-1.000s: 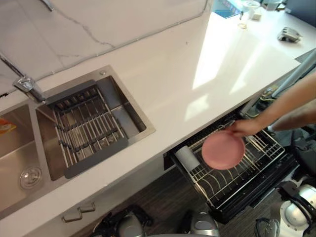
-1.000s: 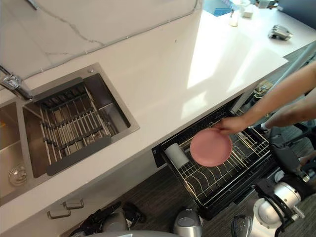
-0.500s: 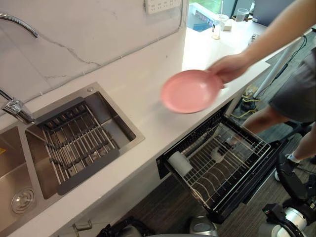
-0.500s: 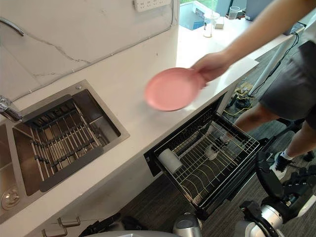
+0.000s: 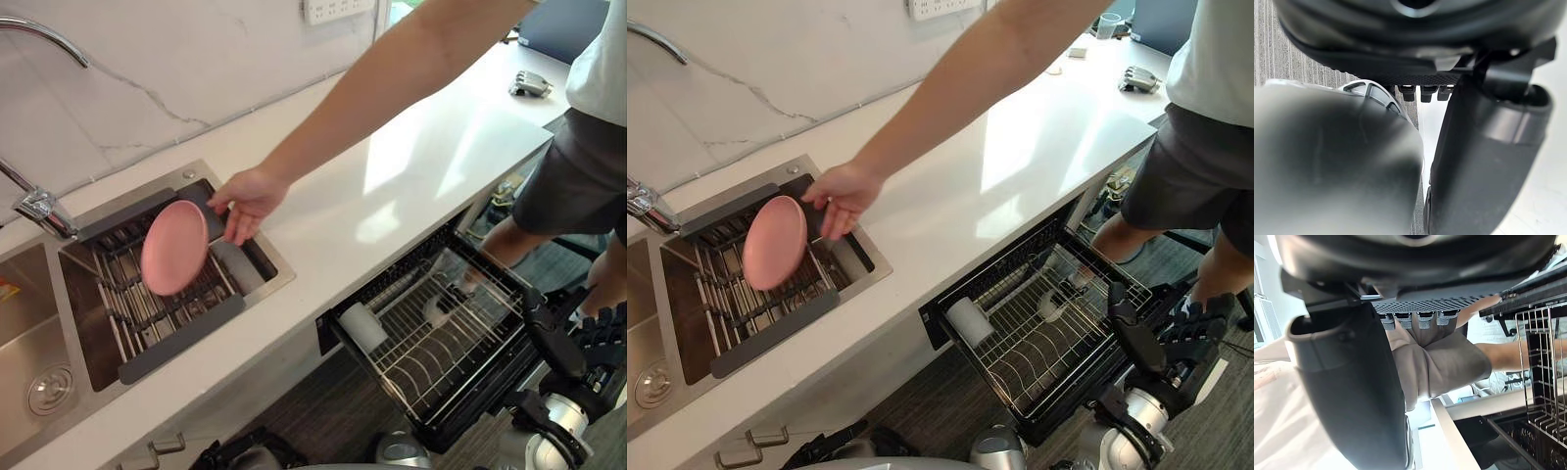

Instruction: Walk over to the sink, pick up the cup, carry it to the dishwasher, place the cup inside the dishwasher, then close the dishwasher door

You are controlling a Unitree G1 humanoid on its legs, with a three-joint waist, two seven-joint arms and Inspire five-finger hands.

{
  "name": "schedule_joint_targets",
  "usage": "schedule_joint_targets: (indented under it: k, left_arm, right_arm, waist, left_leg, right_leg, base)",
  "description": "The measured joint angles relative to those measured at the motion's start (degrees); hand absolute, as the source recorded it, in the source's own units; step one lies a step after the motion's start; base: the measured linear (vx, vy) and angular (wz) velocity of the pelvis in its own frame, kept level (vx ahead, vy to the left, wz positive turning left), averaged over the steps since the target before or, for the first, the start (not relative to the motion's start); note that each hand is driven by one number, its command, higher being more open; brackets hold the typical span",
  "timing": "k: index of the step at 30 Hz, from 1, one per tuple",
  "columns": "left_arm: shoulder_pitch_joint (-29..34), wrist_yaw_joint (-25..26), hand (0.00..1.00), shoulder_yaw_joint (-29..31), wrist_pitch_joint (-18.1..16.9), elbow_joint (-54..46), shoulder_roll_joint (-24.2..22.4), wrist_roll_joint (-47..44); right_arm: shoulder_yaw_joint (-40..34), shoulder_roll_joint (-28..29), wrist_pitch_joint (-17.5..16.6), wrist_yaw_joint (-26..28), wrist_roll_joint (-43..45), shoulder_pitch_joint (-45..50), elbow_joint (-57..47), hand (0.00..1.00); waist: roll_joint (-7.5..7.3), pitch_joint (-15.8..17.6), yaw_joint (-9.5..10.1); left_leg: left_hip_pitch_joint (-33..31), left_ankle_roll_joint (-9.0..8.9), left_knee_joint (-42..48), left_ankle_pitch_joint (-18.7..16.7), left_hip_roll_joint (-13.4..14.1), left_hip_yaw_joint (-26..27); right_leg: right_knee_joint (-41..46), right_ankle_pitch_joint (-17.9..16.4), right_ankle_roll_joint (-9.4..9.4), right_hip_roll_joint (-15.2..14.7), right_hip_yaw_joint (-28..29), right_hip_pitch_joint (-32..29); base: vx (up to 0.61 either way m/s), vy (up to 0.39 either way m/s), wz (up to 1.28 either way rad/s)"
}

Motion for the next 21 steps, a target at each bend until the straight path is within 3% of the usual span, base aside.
schedule_joint_targets:
  k: [11,18,21]
  left_arm:
    - [-0.14,-0.09,1.00,-2.37,-0.49,0.05,0.44,0.10]
    - [-0.12,0.29,1.00,-2.48,-0.39,0.06,0.39,0.12]
    - [-0.11,0.65,1.00,-2.39,-0.20,0.02,0.51,-0.11]
  right_arm:
    - [1.12,-0.05,0.00,0.83,0.00,-0.05,-2.48,1.00]
    - [4.01,-0.64,0.01,6.80,-0.10,-0.78,-8.30,1.00]
    - [6.03,-3.63,0.04,8.92,-0.01,-4.99,-8.70,1.00]
  waist:
    - [0.13,-0.09,0.21]
    - [0.22,-0.28,0.41]
    - [0.15,-0.93,1.97]
  left_leg:
    - [0.39,-0.13,-0.91,0.21,-0.53,-0.38]
    - [1.17,-0.22,-2.12,1.10,-1.41,-1.97]
    - [0.79,-0.83,-2.09,2.05,-2.10,-8.60]
  right_leg:
    - [-1.42,0.78,0.16,0.39,-0.49,1.05]
    - [-3.19,1.39,0.25,0.86,-1.65,2.95]
    - [-4.25,1.91,0.12,1.25,-0.39,3.00]
  base:
    - [0.00,0.004,0.01]
    - [0.01,0.005,0.08]
    - [-0.01,-0.032,-0.20]
